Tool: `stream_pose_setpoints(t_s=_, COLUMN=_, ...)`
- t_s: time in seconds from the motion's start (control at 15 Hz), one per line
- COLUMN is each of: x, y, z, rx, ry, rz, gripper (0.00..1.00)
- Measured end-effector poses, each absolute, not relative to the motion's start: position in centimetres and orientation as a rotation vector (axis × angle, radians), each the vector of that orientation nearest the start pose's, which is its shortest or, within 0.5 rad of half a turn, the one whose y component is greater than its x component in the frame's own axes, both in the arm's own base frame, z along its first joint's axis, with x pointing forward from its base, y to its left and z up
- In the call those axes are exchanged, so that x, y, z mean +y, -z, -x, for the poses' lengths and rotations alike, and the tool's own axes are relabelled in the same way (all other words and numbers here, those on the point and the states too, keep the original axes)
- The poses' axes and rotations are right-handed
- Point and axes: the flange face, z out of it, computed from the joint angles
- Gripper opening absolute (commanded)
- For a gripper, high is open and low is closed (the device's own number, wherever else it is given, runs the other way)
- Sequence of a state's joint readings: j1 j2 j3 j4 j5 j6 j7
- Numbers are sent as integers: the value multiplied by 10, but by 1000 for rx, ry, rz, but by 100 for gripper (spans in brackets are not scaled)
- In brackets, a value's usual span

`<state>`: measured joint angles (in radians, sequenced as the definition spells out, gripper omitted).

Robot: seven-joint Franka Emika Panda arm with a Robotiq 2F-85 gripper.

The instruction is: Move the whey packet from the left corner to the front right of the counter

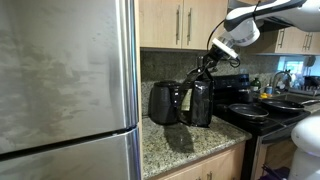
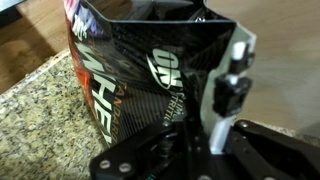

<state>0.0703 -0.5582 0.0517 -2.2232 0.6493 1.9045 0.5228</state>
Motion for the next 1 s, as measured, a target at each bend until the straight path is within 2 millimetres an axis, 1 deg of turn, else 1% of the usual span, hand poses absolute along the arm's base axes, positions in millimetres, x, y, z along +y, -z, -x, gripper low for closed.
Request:
stream_pose_setpoints(t_s=0.27, x=27, y=-658, z=-366, rx=919, ry=138, rz=2325, gripper=0)
stream_pose_setpoints(t_s=0.4, x=-2, y=-674, z=-350, rx=1034, ry=201, rz=2291, gripper=1)
stream_pose_setpoints(t_s=0.47, x=-12, y=-679, z=-344, rx=1068, ry=227, rz=2277, gripper=1)
stream_pose_setpoints(t_s=0.53, x=-17, y=-683, z=-340, rx=1084, ry=243, rz=2268, gripper=0)
stream_pose_setpoints(t_s=0.6, x=-19, y=-684, z=-338, rx=1091, ry=249, rz=2265, gripper=0)
stream_pose_setpoints(t_s=0.67, x=-20, y=-680, z=-338, rx=1097, ry=244, rz=2279, gripper=0)
stream_pose_setpoints(t_s=0.73, x=-19, y=-665, z=-344, rx=1114, ry=231, rz=2288, gripper=0)
stream_pose_setpoints(t_s=0.8, x=-18, y=-637, z=-354, rx=1147, ry=206, rz=2297, gripper=0)
stream_pose_setpoints(t_s=1.0, x=-25, y=-531, z=-395, rx=1343, ry=145, rz=2289, gripper=0)
